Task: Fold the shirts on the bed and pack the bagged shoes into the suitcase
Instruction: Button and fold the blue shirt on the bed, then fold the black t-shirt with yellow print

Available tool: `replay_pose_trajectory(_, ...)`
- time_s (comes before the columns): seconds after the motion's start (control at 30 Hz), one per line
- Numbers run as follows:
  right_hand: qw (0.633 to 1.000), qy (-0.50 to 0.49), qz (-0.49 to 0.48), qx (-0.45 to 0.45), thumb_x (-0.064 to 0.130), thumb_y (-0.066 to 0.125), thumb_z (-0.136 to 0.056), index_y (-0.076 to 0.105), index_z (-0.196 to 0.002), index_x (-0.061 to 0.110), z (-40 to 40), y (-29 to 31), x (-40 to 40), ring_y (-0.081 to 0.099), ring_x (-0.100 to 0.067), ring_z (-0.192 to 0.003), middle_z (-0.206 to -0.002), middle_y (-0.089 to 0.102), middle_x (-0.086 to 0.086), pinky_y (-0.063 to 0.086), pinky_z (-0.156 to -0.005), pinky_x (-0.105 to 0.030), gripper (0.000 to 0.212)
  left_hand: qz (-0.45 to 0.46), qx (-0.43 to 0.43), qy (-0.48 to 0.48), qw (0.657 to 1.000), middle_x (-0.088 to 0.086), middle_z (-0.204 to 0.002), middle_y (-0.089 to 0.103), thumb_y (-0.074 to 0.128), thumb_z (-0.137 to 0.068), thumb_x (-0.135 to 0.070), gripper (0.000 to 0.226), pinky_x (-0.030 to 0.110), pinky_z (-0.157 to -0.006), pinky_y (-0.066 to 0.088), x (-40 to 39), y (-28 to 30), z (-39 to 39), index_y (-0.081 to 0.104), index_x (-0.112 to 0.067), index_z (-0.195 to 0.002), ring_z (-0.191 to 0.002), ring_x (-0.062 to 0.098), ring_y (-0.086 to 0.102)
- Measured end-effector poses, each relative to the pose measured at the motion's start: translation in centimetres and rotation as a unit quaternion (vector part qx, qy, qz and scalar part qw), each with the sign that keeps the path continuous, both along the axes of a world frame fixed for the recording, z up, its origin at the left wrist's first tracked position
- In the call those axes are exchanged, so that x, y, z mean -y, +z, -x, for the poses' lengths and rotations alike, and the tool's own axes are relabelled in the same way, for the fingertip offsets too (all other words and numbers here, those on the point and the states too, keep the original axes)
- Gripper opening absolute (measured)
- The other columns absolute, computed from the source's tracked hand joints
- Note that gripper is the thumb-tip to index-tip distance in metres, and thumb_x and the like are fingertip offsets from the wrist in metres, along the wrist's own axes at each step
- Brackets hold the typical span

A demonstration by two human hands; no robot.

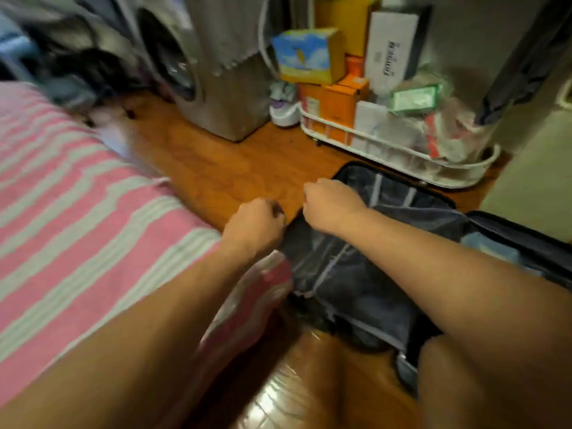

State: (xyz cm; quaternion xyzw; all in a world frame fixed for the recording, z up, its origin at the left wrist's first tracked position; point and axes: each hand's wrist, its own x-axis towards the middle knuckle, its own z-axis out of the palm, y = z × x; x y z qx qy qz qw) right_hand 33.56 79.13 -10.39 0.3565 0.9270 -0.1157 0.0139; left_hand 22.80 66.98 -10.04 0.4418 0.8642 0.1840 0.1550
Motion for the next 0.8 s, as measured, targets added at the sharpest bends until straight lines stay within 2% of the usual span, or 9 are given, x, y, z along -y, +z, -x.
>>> replay_pose_trajectory(0.1,0.991,0.104,-0.047,-0.074,0.021,0.048,-0.096,0.060,-0.110,0.010,8.8,4.2,10.3,0.059,-0.039,-0.109,-0.117,0.061,-0.016,0.042,-0.076,-0.039,0.022,-0.039,-0.003,0.090,0.995,0.008,-0.097,0.075,0.051,-0.088,-0.024,0.024,0.038,-0.079,0.055,12.7,4.1,5.9,0.072,-0.019,-0.096,-0.092,0.032,0.068)
replay_pose_trajectory(0.2,0.968,0.230,-0.069,-0.072,0.016,0.051,-0.090,0.065,-0.107,0.007,15.5,7.9,22.0,0.064,-0.038,-0.103,-0.112,0.067,-0.019,0.051,-0.080,-0.040,0.024,-0.069,0.032,0.222,0.972,0.004,-0.091,0.076,0.047,-0.084,-0.030,0.022,0.041,-0.077,0.059,29.2,7.1,9.4,0.068,-0.026,-0.087,-0.081,0.027,0.072)
replay_pose_trajectory(0.3,0.944,0.319,-0.072,-0.046,0.014,0.048,-0.091,0.062,-0.100,0.014,20.5,11.8,33.8,0.061,-0.036,-0.094,-0.113,0.065,-0.015,0.046,-0.072,-0.035,0.016,-0.081,0.035,0.369,0.925,0.006,-0.090,0.076,0.051,-0.087,-0.024,0.018,0.042,-0.078,0.061,46.7,10.1,9.9,0.067,-0.023,-0.081,-0.082,0.029,0.073)
replay_pose_trajectory(0.37,0.924,0.373,-0.066,-0.055,0.017,0.046,-0.092,0.063,-0.103,0.013,23.1,14.3,41.8,0.060,-0.035,-0.092,-0.114,0.066,-0.016,0.046,-0.072,-0.035,0.020,-0.076,0.012,0.462,0.883,0.007,-0.088,0.076,0.050,-0.084,-0.024,0.022,0.042,-0.075,0.060,57.4,12.1,8.6,0.071,-0.016,-0.084,-0.083,0.030,0.072)
replay_pose_trajectory(0.43,0.903,0.420,-0.054,-0.074,0.020,0.045,-0.093,0.063,-0.109,0.015,24.4,16.2,48.8,0.059,-0.035,-0.093,-0.116,0.066,-0.015,0.046,-0.074,-0.035,0.025,-0.088,-0.012,0.540,0.837,0.003,-0.081,0.075,0.053,-0.089,-0.018,0.020,0.041,-0.069,0.058,65.6,13.7,6.9,0.073,-0.018,-0.086,-0.075,0.028,0.071)
replay_pose_trajectory(0.53,0.862,0.496,-0.065,-0.084,0.026,0.043,-0.098,0.062,-0.115,0.015,23.7,16.7,55.6,0.061,-0.034,-0.100,-0.116,0.066,-0.012,0.046,-0.075,-0.035,0.028,-0.123,-0.014,0.603,0.788,0.002,-0.078,0.074,0.054,-0.095,-0.011,0.021,0.033,-0.060,0.055,72.1,14.5,4.7,0.072,-0.020,-0.089,-0.062,0.019,0.067)
replay_pose_trajectory(0.6,0.845,0.524,-0.062,-0.089,0.031,0.044,-0.098,0.063,-0.114,0.016,22.7,15.5,56.8,0.061,-0.032,-0.100,-0.114,0.066,-0.009,0.052,-0.079,-0.036,0.029,-0.133,0.007,0.604,0.785,0.003,-0.081,0.075,0.054,-0.095,-0.010,0.020,0.030,-0.060,0.051,73.4,13.7,4.1,0.071,-0.020,-0.090,-0.062,0.016,0.065)
replay_pose_trajectory(0.73,0.860,0.507,-0.042,-0.028,0.030,0.045,-0.099,0.061,-0.124,0.019,22.9,12.4,54.7,0.060,-0.029,-0.107,-0.124,0.064,-0.006,0.053,-0.088,-0.037,0.032,-0.086,0.023,0.596,0.798,-0.002,-0.086,0.073,0.056,-0.094,-0.017,0.018,0.035,-0.067,0.054,72.5,9.5,5.3,0.068,-0.028,-0.086,-0.076,0.021,0.068)
replay_pose_trajectory(0.8,0.869,0.492,-0.041,-0.025,0.027,0.044,-0.100,0.059,-0.127,0.018,25.0,11.8,54.4,0.060,-0.029,-0.107,-0.125,0.063,-0.008,0.053,-0.088,-0.037,0.032,-0.057,0.043,0.592,0.803,0.001,-0.102,0.071,0.056,-0.095,-0.023,0.015,0.033,-0.074,0.053,71.4,6.5,6.6,0.069,-0.027,-0.101,-0.087,0.021,0.067)
